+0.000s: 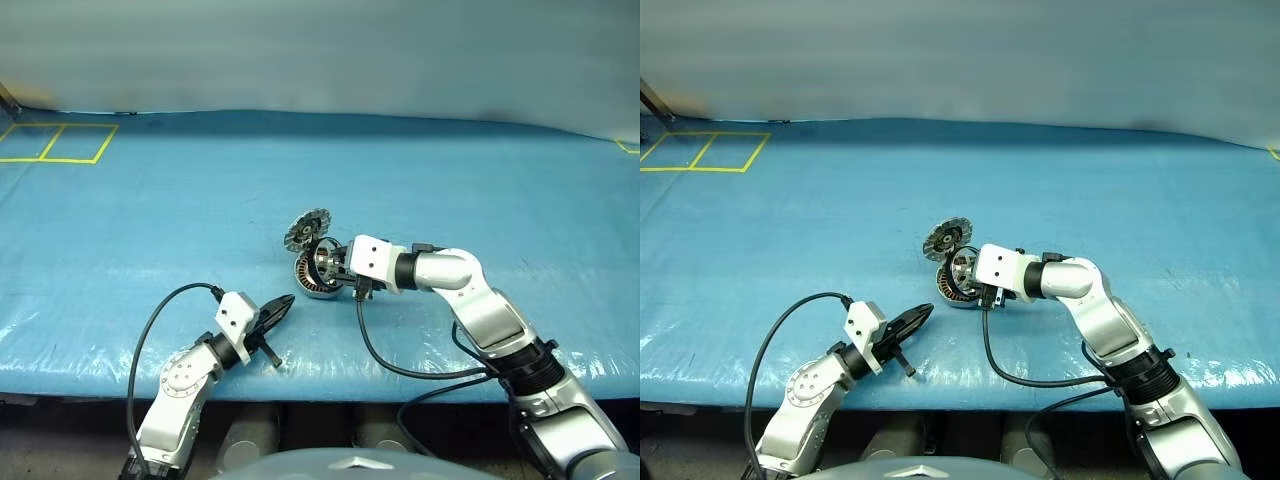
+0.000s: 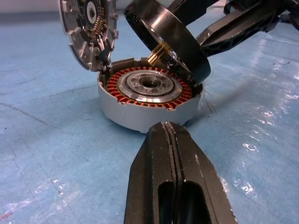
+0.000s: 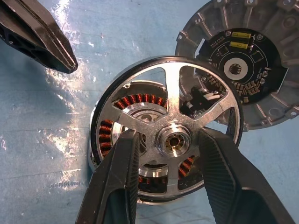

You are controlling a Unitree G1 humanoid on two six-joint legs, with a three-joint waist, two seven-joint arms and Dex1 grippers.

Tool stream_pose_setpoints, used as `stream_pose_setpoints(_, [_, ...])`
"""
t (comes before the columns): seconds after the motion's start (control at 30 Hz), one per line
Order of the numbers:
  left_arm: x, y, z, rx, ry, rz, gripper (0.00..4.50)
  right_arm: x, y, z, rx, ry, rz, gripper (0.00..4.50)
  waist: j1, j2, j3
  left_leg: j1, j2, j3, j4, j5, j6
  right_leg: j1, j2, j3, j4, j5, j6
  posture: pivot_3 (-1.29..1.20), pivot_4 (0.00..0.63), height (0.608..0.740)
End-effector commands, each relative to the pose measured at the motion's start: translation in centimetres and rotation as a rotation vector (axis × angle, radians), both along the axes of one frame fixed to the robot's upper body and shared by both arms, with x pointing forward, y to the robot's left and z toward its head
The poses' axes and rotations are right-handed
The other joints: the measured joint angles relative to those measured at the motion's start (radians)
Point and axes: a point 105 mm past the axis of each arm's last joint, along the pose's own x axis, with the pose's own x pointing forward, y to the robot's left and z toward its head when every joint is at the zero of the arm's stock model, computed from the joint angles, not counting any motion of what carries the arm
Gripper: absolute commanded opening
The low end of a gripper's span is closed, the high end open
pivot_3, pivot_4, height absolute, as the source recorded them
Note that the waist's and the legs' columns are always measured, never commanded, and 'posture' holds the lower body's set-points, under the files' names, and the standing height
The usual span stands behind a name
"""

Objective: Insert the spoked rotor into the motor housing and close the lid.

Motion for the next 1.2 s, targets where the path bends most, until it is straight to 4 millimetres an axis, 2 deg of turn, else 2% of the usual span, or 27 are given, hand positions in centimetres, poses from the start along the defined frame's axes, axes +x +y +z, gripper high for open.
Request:
stream_pose_setpoints(0.03, [0.5, 0.3, 0.7, -0.012, -0.038, -0.001, 0.00, 0.1, 0.2, 0.0, -0.001, -0.004, 0.012, 1.54, 0.000, 0.000, 0.000, 0.000, 0.000, 0.000, 0.000, 0.000, 0.000, 0.000, 0.000, 0.000, 0.000, 0.000, 0.000, 0.00, 0.150, 0.740])
stream_pose_setpoints(0.43, [0.5, 0.0, 0.9, -0.021, -0.038, -0.025, 0.00, 0.3, -0.5, -1.5, -0.068, 0.017, 0.003, 1.54, 0.000, 0.000, 0.000, 0.002, 0.000, 0.000, 0.000, 0.000, 0.000, 0.001, 0.000, 0.001, 0.000, 0.000, 0.000, 0.00, 0.150, 0.740])
stream_pose_setpoints(0.73, [0.5, -0.1, 0.8, -0.021, -0.038, -0.028, 0.00, -0.3, -0.3, -1.9, -0.104, 0.039, 0.045, 4.46, 0.004, -0.001, -0.001, 0.001, -0.001, 0.000, -0.001, 0.000, 0.000, 0.001, 0.000, 0.001, 0.000, 0.000, 0.000, 0.00, 0.150, 0.740])
stream_pose_setpoints(0.83, [0.6, -0.1, 0.7, -0.023, -0.038, -0.027, 0.00, -0.3, -0.2, -1.5, -0.094, 0.033, 0.048, 4.46, 0.003, -0.001, 0.000, 0.001, -0.001, 0.000, -0.001, 0.000, 0.000, 0.000, 0.000, 0.002, 0.000, 0.000, 0.000, 0.00, 0.150, 0.740])
stream_pose_setpoints(1.07, [0.4, 0.0, 0.5, -0.026, -0.032, -0.029, 0.00, -0.6, 0.5, 0.9, 0.047, 0.049, 0.051, 4.46, 0.002, -0.001, 0.000, 0.000, -0.001, 0.000, -0.002, 0.000, 0.000, 0.000, 0.000, 0.002, 0.000, 0.000, 0.000, 0.00, 0.150, 0.740])
stream_pose_setpoints(1.2, [0.4, 0.0, 0.5, -0.025, -0.032, -0.029, 0.00, -0.8, 0.7, 1.4, 0.104, 0.067, 0.045, 3.49, 0.002, 0.000, 0.000, -0.002, -0.001, 0.000, -0.002, 0.000, 0.000, -0.001, 0.000, 0.002, 0.000, 0.000, 0.000, 0.00, 0.150, 0.740])
